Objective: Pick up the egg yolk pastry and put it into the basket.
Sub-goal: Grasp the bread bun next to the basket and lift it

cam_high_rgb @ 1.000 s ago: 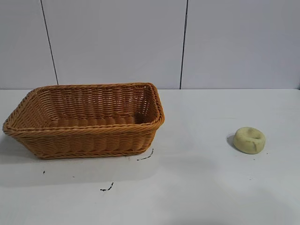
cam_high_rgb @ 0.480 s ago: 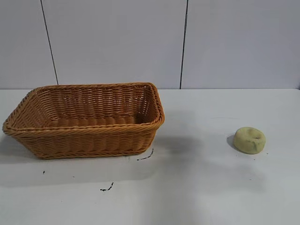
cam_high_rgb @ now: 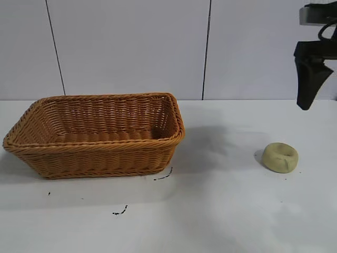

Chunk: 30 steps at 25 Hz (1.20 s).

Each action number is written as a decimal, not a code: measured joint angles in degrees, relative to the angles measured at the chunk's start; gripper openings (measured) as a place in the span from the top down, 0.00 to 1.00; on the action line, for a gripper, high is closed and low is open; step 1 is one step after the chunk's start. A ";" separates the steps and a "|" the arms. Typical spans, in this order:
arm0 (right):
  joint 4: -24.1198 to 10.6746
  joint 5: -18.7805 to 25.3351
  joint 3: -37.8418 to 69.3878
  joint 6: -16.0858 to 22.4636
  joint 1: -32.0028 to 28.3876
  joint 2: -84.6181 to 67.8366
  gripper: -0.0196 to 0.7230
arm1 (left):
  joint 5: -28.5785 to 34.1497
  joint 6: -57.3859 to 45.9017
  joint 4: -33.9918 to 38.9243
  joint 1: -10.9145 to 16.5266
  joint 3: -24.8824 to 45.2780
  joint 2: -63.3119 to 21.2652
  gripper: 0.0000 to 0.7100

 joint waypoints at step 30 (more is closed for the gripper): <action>-2.02 -12.52 -0.20 2.15 -0.17 14.39 0.21 | 0.00 0.00 0.00 0.00 0.00 0.00 0.02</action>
